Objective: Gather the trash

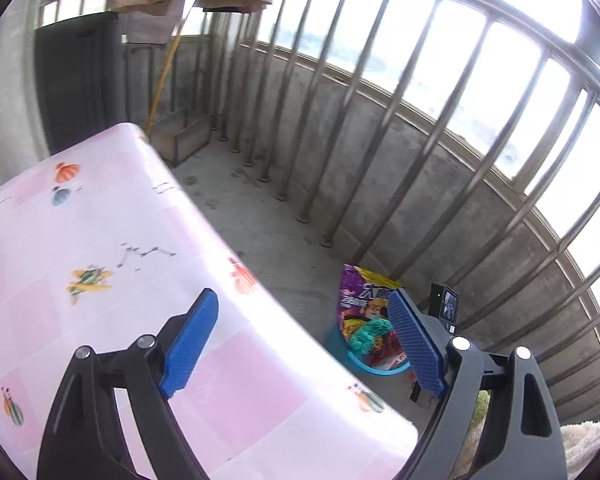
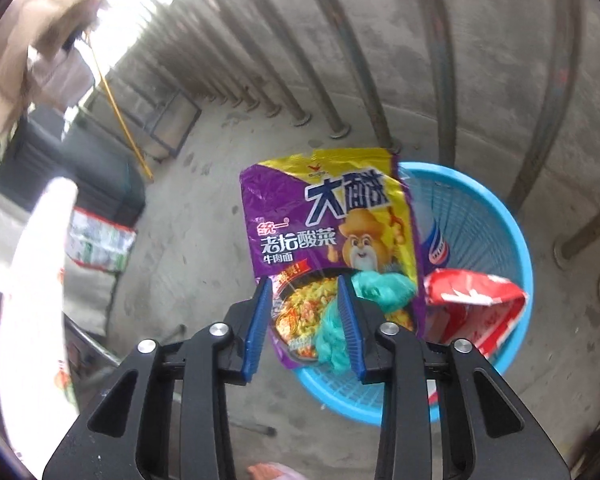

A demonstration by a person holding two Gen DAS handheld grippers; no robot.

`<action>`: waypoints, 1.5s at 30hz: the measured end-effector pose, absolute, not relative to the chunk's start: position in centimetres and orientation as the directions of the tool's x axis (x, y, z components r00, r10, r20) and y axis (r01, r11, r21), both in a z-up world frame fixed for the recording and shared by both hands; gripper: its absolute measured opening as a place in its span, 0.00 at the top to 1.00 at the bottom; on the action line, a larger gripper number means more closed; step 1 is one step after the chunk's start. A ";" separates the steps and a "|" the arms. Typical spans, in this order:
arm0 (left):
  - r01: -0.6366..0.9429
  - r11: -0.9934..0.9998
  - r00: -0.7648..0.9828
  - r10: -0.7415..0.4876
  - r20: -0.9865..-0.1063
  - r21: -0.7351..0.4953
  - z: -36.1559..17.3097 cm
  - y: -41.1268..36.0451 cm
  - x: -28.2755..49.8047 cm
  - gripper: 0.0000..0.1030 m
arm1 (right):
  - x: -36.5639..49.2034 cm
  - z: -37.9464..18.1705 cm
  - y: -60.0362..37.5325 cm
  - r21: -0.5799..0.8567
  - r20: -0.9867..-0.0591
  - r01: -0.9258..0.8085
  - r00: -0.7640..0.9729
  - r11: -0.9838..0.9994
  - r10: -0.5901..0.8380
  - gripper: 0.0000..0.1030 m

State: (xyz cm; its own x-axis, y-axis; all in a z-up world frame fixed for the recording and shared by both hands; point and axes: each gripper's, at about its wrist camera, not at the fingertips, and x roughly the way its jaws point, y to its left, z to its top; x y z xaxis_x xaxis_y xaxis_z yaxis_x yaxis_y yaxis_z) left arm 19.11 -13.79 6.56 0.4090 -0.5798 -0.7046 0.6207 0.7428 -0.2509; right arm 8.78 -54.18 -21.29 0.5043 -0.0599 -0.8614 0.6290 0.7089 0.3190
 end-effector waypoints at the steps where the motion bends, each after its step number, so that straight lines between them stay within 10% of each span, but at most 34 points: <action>1: 0.577 0.778 0.439 -0.551 -0.709 -0.248 6.4 -11.4 19.2 0.18 | 10.1 -22.9 -54.3 0.283 -0.881 0.624 0.469 0.728 -0.059 0.77; 8: 0.265 0.928 0.552 -0.370 -0.747 -0.263 4.6 2.6 18.1 0.18 | 12.5 -34.7 -56.6 0.067 -0.992 0.702 0.126 0.709 -0.032 0.97; 17: 0.122 0.948 0.576 -0.308 -0.757 -0.294 3.2 7.4 17.7 0.18 | 12.3 -37.7 -56.3 -0.008 -1.000 0.688 -0.004 0.726 -0.008 0.97; 24: 0.186 0.937 0.592 -0.347 -0.727 -0.296 3.3 6.5 16.5 0.18 | 8.5 -31.8 -56.7 0.149 -0.984 0.707 0.176 0.691 0.031 0.61; 34: 0.310 0.906 0.635 -0.424 -0.646 -0.290 4.5 5.3 11.7 0.14 | 1.8 -14.2 -51.5 0.348 -0.840 0.611 0.540 0.711 -0.053 0.49; 45: 0.250 0.927 0.722 -0.371 -0.584 -0.280 6.0 6.4 4.7 0.06 | -0.3 3.0 -38.5 0.239 -0.607 0.315 0.787 0.919 -0.111 0.08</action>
State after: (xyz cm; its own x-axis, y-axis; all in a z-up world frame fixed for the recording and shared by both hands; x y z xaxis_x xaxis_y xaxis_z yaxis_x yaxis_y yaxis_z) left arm 4.73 6.38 5.96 0.7219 -0.3714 -0.5839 0.2499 0.9268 -0.2805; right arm -0.30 -38.46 2.96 0.7871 -0.1114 -0.6067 0.3146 0.9186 0.2394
